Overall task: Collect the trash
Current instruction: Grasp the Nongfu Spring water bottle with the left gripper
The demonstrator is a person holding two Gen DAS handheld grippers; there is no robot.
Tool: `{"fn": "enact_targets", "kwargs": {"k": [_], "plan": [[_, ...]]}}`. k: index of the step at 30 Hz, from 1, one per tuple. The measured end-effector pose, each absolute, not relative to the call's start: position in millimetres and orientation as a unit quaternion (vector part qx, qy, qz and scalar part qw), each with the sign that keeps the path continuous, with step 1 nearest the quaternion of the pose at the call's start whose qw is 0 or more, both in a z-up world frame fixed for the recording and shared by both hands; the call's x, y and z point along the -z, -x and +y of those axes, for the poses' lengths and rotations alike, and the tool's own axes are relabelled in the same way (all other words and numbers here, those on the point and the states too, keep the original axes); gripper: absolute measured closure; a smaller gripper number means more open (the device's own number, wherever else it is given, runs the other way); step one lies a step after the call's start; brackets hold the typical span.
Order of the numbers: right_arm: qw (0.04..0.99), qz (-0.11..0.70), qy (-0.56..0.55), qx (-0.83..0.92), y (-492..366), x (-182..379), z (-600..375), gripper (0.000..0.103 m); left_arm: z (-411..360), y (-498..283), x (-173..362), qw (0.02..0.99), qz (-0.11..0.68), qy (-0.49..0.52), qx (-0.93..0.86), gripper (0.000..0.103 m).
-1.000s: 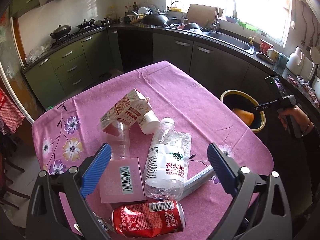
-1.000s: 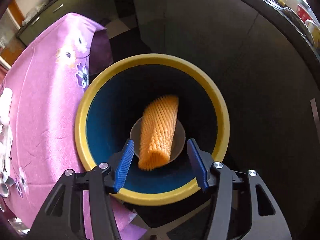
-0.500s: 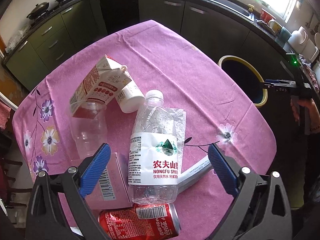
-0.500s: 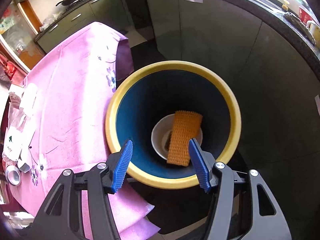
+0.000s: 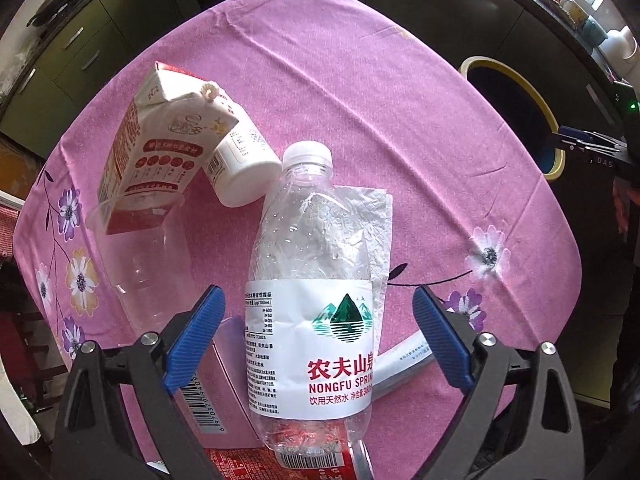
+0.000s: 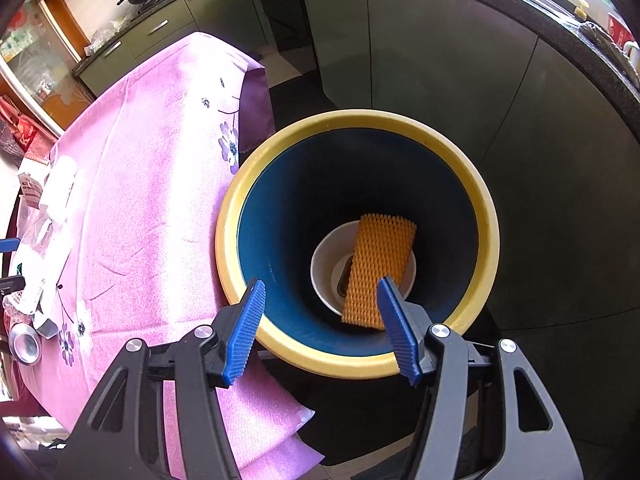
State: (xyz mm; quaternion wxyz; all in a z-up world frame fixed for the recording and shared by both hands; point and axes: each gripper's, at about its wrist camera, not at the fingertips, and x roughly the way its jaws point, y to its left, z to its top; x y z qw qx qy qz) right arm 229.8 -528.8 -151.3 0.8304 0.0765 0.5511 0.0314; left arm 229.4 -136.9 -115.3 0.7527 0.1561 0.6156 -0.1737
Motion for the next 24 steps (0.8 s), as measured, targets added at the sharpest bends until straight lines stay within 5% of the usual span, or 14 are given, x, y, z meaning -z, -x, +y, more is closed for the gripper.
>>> {"fn": "enact_targets", "kwargs": {"k": [6,24], "plan": [[0.829,0.553,-0.075,-0.036,-233,155,-525,0.045,-139,-231,126,0.737,0.632,-0.164,0.174,0.032],[0.828,0.553,-0.080,-0.042,-234,154,-525,0.045,-144,-228,116,0.740,0.623,-0.185,0.171,0.041]]}}
